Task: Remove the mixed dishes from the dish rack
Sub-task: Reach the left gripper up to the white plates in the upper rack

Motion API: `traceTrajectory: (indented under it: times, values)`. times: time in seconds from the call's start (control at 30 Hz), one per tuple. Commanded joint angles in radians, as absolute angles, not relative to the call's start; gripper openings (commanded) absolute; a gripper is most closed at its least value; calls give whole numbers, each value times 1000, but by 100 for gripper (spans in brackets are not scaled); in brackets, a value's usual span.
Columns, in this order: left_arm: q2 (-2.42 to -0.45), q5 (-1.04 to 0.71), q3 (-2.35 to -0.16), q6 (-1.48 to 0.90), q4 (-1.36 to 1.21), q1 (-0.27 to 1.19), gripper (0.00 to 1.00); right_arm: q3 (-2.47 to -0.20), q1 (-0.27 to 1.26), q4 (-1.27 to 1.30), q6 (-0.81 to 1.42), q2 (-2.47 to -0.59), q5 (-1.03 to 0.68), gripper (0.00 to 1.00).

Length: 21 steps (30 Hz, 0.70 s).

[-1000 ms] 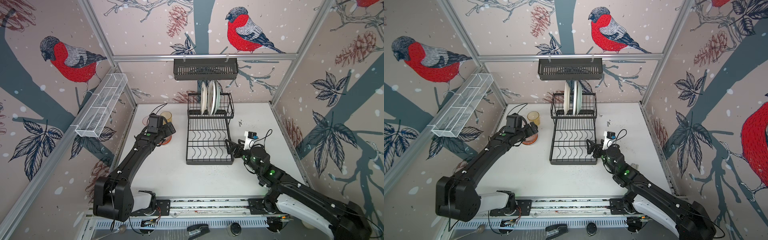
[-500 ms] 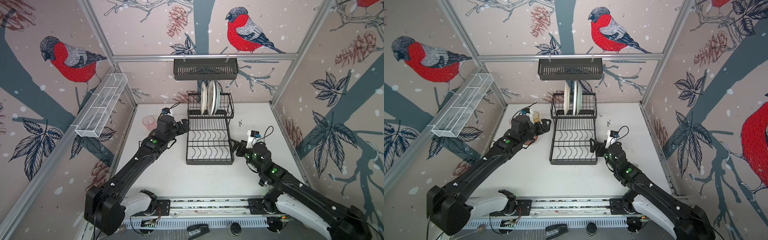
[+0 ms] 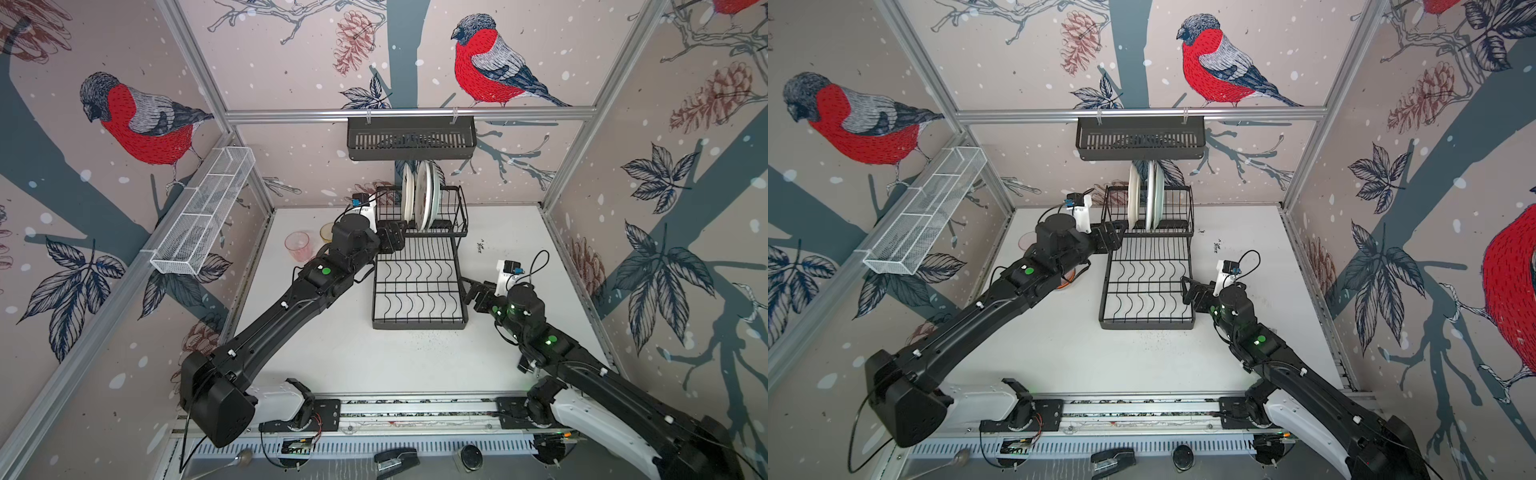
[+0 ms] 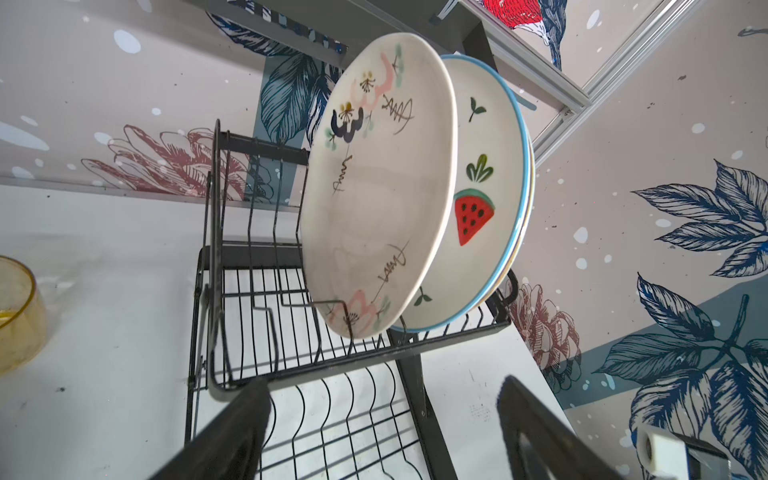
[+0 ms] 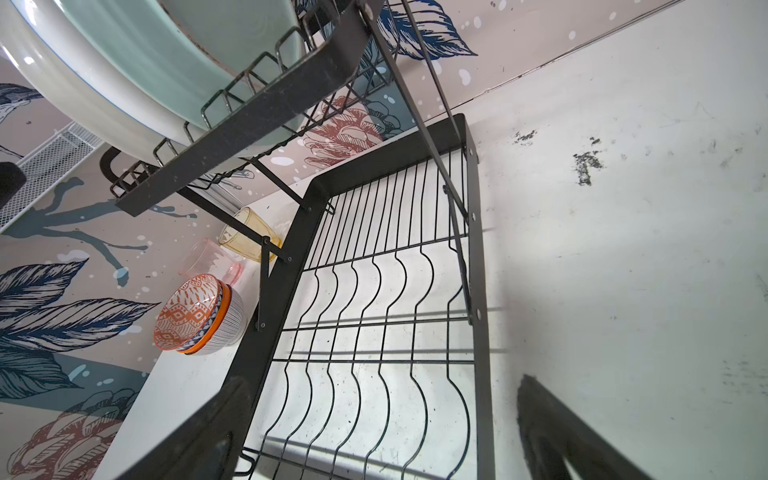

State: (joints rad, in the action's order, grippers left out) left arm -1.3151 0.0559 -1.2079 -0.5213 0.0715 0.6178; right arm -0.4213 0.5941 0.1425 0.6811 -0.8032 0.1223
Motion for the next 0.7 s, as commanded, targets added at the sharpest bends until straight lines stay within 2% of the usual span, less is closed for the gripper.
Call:
traceTrajectory:
  times: [0.0, 0.4, 0.5, 0.67]
  values:
    - [-1346, 61, -1233, -491, -7, 625, 79, -433, 589, 116, 687, -799, 119, 100]
    - [-1466, 185, -1309, -419, -44, 632, 66, -417, 585, 77, 704, -749, 128, 99]
    - [-1506, 168, -1349, -393, -27, 632, 59, -414, 583, 67, 704, -741, 135, 100]
    - [-1566, 134, -1404, -371, -14, 632, 57, -411, 581, 58, 706, -729, 137, 99]
